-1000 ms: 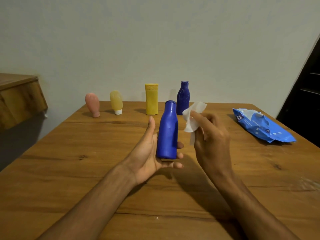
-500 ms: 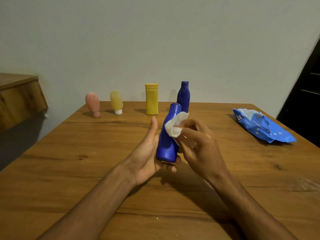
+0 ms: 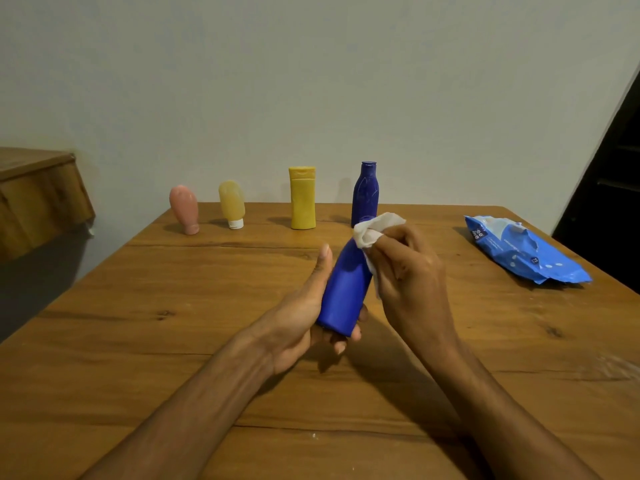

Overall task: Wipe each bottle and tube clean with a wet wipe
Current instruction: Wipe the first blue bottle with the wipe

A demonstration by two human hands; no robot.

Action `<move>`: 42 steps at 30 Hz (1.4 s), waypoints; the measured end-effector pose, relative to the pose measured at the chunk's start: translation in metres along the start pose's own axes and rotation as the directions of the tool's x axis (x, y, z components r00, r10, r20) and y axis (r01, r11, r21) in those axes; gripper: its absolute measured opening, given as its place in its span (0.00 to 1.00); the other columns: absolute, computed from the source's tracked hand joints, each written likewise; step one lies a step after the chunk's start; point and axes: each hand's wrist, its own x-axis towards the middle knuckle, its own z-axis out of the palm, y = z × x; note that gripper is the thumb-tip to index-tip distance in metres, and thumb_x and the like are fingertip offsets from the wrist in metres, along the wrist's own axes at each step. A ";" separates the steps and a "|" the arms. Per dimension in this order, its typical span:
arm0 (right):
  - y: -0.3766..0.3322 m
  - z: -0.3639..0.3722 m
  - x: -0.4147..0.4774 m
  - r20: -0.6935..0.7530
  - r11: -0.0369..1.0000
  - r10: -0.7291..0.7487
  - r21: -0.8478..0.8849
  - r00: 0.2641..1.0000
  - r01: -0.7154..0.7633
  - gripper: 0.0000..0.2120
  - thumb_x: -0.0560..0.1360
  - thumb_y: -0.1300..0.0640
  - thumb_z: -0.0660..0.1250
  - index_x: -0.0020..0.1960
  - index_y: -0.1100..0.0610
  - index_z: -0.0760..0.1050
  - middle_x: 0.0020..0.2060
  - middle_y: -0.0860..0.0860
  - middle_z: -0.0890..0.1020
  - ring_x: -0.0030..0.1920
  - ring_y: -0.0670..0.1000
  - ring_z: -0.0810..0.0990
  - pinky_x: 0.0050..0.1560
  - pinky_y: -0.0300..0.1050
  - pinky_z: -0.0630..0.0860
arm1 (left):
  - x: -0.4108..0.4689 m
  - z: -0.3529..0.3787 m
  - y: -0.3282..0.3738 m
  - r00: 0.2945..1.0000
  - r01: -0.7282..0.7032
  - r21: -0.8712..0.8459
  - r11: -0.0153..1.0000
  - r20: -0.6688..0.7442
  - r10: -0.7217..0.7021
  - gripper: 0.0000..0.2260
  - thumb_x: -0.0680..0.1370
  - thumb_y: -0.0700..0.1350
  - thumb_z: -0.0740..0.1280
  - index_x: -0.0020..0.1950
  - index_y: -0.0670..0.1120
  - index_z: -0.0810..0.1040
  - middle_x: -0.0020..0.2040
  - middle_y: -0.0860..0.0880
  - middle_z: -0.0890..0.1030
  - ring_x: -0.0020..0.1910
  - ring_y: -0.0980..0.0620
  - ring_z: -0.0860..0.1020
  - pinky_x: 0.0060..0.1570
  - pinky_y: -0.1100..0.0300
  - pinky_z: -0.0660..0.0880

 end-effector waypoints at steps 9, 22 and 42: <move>-0.012 0.003 -0.012 0.326 0.969 -0.234 0.008 0.916 0.245 0.11 0.77 0.50 0.58 0.53 0.49 0.78 0.50 0.46 0.74 0.50 0.48 0.71 0.45 0.52 0.71 | 0.003 -0.005 0.008 0.993 -0.096 -0.366 0.925 -0.100 0.064 0.35 0.76 0.70 0.50 0.66 0.44 0.77 0.55 0.40 0.82 0.49 0.47 0.82 0.57 0.46 0.76; -0.005 0.000 -0.009 0.040 0.988 -0.023 0.155 0.999 0.017 0.09 0.74 0.59 0.67 0.52 0.59 0.80 0.51 0.50 0.77 0.54 0.52 0.75 0.46 0.56 0.77 | -0.005 -0.003 0.022 0.964 -0.133 -0.501 0.855 -0.265 -0.005 0.16 0.82 0.49 0.59 0.65 0.40 0.72 0.51 0.39 0.82 0.45 0.44 0.80 0.50 0.49 0.74; -0.017 0.006 -0.018 0.011 0.979 -0.206 -0.002 0.979 0.206 0.10 0.72 0.58 0.66 0.49 0.62 0.79 0.48 0.56 0.81 0.50 0.45 0.77 0.50 0.26 0.71 | -0.004 -0.001 0.023 0.946 -0.123 -0.597 0.793 -0.311 -0.088 0.25 0.70 0.43 0.69 0.66 0.38 0.73 0.58 0.36 0.81 0.51 0.43 0.80 0.56 0.51 0.77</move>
